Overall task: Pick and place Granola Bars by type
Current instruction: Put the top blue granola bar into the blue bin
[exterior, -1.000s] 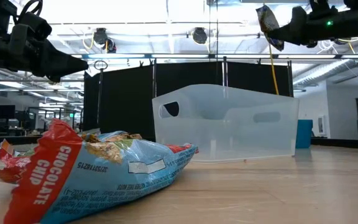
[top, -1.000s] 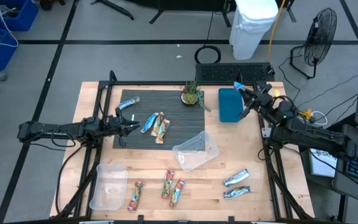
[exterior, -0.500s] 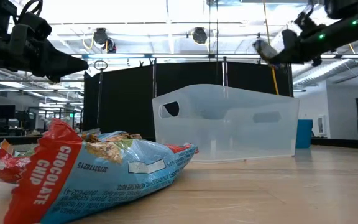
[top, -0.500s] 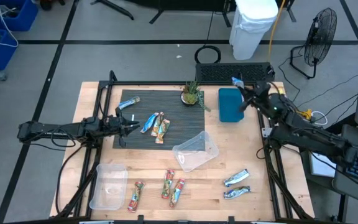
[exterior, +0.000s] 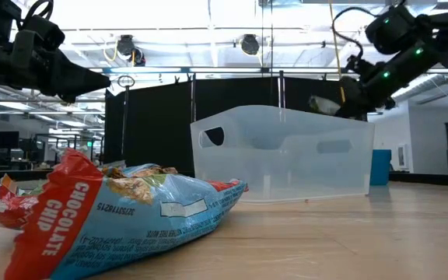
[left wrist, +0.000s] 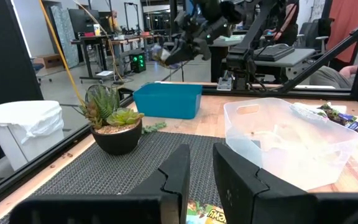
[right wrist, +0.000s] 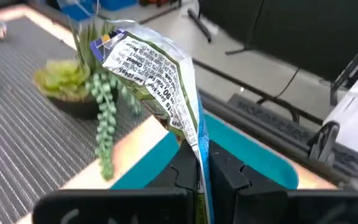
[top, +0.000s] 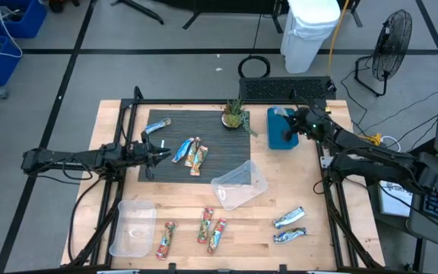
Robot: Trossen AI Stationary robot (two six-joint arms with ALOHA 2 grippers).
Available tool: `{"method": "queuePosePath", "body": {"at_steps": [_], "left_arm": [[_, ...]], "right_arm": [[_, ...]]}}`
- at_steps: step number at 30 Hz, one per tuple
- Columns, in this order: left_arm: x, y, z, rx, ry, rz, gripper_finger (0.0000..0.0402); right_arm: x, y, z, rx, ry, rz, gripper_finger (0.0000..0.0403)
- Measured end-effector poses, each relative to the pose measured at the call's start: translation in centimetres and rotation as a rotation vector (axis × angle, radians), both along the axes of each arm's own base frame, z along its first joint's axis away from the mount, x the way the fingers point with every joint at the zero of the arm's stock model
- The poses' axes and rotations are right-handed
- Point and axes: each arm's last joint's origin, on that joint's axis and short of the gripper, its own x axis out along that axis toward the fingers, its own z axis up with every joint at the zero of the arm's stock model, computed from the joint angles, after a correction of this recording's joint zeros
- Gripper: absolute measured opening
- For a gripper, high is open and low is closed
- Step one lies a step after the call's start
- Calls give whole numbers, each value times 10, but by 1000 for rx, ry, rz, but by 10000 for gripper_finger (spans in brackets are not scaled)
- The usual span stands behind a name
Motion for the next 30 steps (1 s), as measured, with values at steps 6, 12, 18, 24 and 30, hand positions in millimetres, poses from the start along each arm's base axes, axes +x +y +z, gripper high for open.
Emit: {"method": "queuePosePath", "body": {"at_steps": [6,12,18,24,30], "left_arm": [[0,0,0,0,0,0,76],[0,0,0,0,0,0,76],[0,0,0,0,0,0,76],[0,0,0,0,0,0,76],[0,0,0,0,0,0,76]], "right_arm": [[4,-3,-13,66,68,-8,9],[5,-5,-22,112,120,-18,10],[5,-9,-26,132,144,-41,10],[6,-10,-28,137,151,-42,10],[5,-10,-28,136,153,-42,10]]}}
